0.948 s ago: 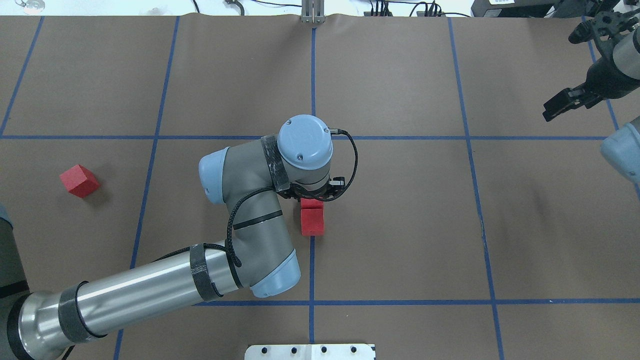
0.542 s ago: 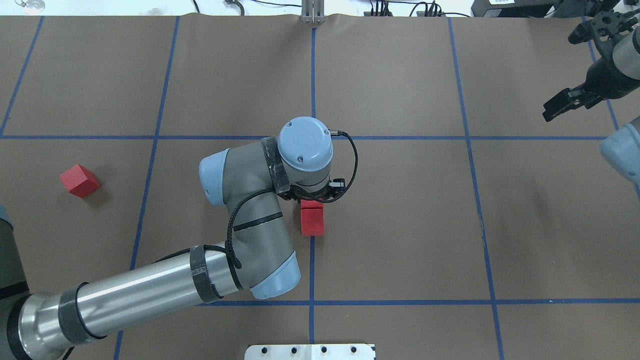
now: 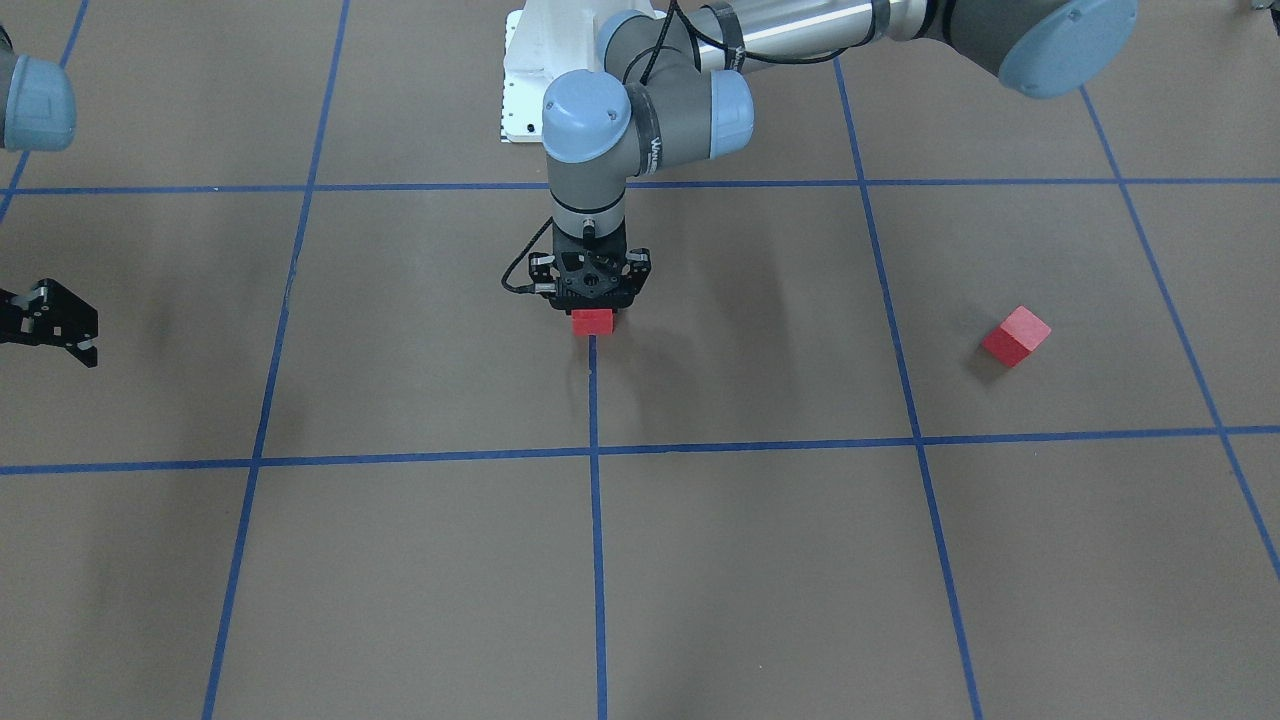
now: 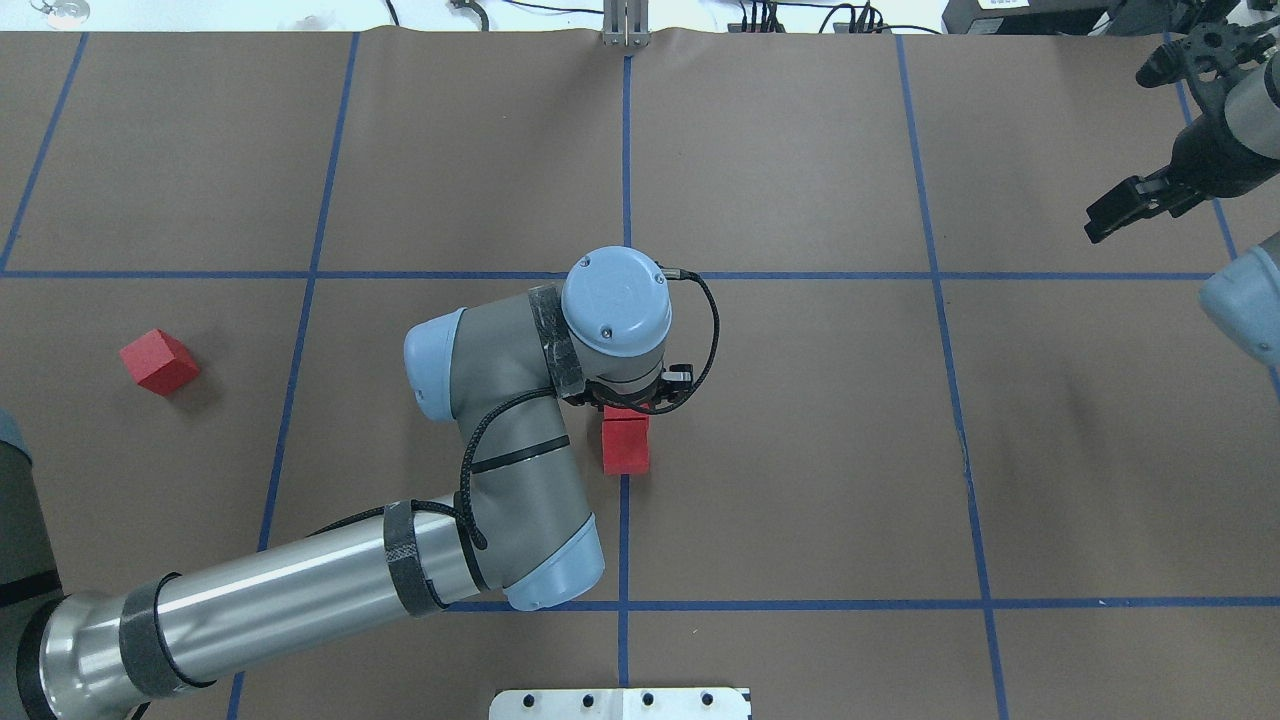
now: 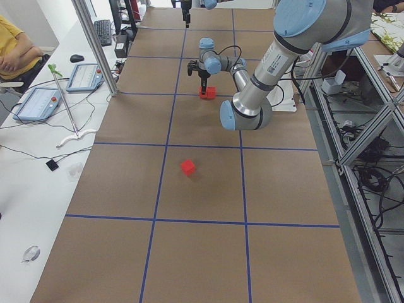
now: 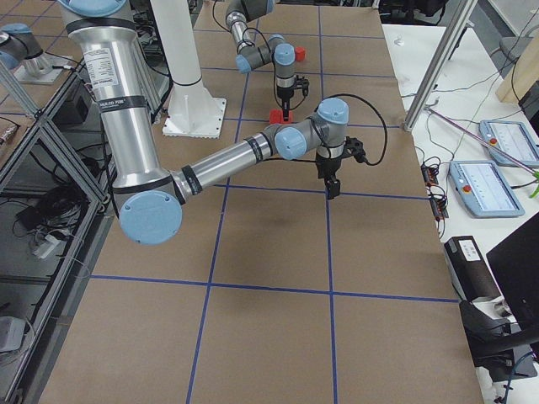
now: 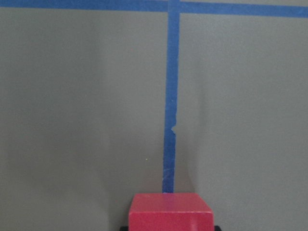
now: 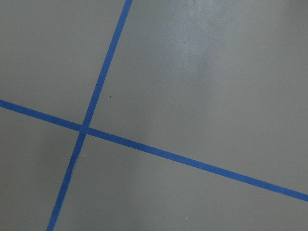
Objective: Form red blocks into L shape at center
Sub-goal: 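Set the cube down farther from the robot than the center cube, release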
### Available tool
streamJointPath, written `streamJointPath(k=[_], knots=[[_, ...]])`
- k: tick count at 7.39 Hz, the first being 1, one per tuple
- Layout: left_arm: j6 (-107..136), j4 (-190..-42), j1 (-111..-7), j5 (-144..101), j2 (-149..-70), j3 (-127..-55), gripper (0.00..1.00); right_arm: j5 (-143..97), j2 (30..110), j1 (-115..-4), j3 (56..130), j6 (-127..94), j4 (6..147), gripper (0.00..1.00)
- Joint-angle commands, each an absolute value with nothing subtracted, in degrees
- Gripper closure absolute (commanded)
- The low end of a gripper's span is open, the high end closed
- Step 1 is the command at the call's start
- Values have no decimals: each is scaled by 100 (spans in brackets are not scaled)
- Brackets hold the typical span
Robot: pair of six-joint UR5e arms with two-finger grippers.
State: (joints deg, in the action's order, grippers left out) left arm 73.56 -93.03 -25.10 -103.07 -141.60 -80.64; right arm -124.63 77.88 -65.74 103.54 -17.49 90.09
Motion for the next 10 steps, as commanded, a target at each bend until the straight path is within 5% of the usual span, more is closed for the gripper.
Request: streamJointPath(k=[1, 3, 7, 8, 10], knots=[[7356, -9299, -2487, -10248, -14159, -8086, 51, -12463, 7787, -6574, 10354, -1749, 9009, 1], [7348, -9308, -2487, -10239, -14159, -8086, 34, -12463, 7787, -6574, 10345, -1749, 9009, 1], [7339, -9299, -2496, -10239, -14150, -8086, 34, -12463, 7778, -6574, 10345, -1749, 9009, 1], [7287, -9299, -2496, -10248, -14150, -8095, 8, -12463, 7778, -6574, 10345, -1749, 9009, 1], [7277, -9299, -2522, -10231, -14142, -8112, 0, -12454, 7778, -6574, 10336, -1766, 9009, 1]])
